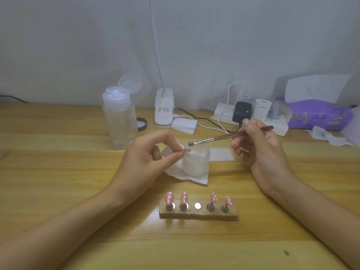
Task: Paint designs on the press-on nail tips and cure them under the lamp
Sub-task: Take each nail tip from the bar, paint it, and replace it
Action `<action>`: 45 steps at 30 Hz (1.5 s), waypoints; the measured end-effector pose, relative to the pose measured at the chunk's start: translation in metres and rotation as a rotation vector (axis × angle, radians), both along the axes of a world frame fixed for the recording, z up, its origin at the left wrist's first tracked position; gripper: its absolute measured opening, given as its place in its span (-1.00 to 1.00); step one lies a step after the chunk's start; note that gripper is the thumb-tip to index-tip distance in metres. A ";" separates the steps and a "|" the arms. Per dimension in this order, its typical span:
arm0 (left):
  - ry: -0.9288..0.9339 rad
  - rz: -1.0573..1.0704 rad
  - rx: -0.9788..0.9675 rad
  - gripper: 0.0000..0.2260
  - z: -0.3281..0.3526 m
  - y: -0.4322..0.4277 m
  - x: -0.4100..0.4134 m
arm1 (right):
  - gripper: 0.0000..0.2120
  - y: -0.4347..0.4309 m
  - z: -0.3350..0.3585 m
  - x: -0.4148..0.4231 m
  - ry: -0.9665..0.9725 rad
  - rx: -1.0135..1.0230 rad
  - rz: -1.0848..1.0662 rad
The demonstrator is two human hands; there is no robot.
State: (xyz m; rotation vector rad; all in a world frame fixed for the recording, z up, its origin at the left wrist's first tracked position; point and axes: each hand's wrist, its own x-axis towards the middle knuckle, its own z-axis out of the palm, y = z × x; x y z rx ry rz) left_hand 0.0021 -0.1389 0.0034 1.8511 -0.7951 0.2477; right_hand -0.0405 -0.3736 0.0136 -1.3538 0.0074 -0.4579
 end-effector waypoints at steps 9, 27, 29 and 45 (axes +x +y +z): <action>0.001 0.002 0.000 -0.88 0.002 -0.001 -0.001 | -0.74 0.000 0.000 0.000 -0.004 0.009 -0.007; 0.076 -0.015 -0.008 -0.85 0.004 0.000 -0.005 | -0.71 -0.001 0.000 -0.001 -0.035 -0.008 -0.046; 0.087 -0.009 -0.004 -0.85 0.004 -0.001 -0.005 | -0.73 0.000 0.000 -0.001 -0.057 -0.052 -0.006; 0.183 0.005 -0.034 -0.87 0.007 -0.002 -0.007 | -0.73 -0.001 -0.001 0.000 0.009 0.004 -0.048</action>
